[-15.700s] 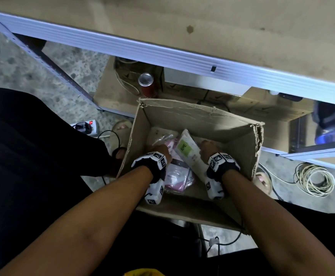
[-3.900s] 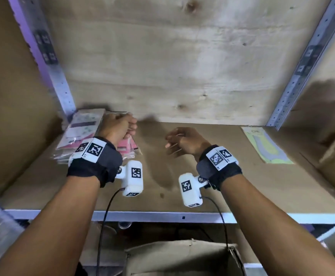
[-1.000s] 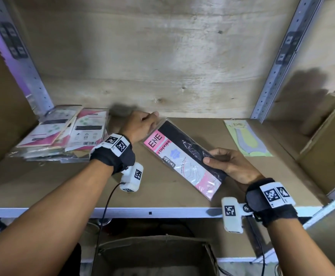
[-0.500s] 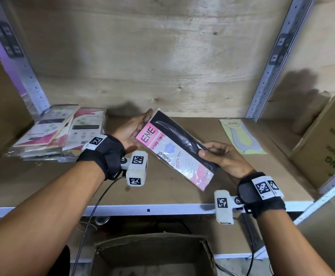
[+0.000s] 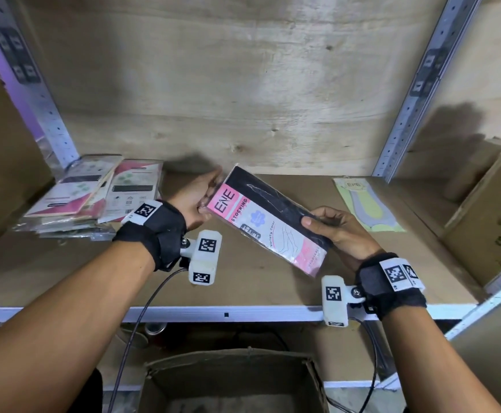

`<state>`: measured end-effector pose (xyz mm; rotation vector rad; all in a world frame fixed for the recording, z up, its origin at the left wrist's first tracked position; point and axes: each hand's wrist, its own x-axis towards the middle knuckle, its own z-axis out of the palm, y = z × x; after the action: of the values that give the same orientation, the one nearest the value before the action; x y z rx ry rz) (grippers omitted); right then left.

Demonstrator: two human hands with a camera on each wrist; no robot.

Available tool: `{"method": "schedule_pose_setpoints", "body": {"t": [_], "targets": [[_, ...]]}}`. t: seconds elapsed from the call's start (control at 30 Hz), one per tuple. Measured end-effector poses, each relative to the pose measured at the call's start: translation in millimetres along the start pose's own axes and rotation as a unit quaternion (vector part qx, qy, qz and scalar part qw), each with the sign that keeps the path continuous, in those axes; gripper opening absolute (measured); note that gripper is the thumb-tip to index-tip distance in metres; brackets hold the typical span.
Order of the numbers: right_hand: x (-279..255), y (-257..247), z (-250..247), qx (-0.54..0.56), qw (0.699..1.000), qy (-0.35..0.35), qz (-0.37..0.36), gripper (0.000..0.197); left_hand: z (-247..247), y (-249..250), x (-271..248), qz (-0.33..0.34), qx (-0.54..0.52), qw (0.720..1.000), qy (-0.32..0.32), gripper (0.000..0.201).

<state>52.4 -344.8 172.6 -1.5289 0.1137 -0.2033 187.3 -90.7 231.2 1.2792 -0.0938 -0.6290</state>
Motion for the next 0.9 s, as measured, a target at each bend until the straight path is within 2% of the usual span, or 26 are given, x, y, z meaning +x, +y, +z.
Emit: {"method": "schedule_pose_setpoints", "body": {"t": [0.1,0.2,0.3,0.4,0.47,0.53,0.6,0.7,0.83,0.9], "targets": [[1.2,0.2,0.5,0.015,1.000,0.005,0.007,0.017,-9.4,-1.3,4.4,-0.011,-0.104,0.993,0.061,0.050],[5.4,2.0,2.8,0.085,0.995,0.040,0.025,0.008,-11.6,-7.8,4.5,-0.009,-0.088,0.993,0.076,0.068],[9.5,2.7,7.6,0.144,0.987,0.059,0.034,0.010,1.7,-20.7,-1.9,-0.023,0.016,0.999,0.039,0.073],[11.6,4.7,16.9,0.168,0.983,0.063,0.039,0.008,22.3,-37.0,-11.7,-0.032,0.156,0.986,-0.040,0.059],[11.8,6.8,22.6,0.167,0.982,0.074,0.049,0.007,33.6,-47.3,-17.0,-0.032,0.210,0.972,-0.099,0.041],[11.8,8.3,25.9,0.155,0.983,0.084,0.058,0.008,38.3,-53.0,-18.8,-0.015,0.219,0.970,-0.107,0.029],[10.8,8.6,26.3,0.119,0.986,0.090,0.069,0.010,36.5,-53.7,-17.8,-0.005,0.221,0.970,-0.096,0.026],[8.4,8.7,23.0,0.036,0.991,0.092,0.095,0.011,30.4,-52.0,-15.9,-0.004,0.228,0.970,-0.089,0.031],[4.4,4.4,20.5,-0.042,0.988,0.098,0.109,0.034,29.0,-54.1,-11.9,-0.004,0.227,0.973,-0.049,0.037],[3.4,0.7,19.8,-0.089,0.985,0.092,0.113,0.039,30.9,-56.4,-10.6,-0.013,0.232,0.971,-0.048,0.038]]}}
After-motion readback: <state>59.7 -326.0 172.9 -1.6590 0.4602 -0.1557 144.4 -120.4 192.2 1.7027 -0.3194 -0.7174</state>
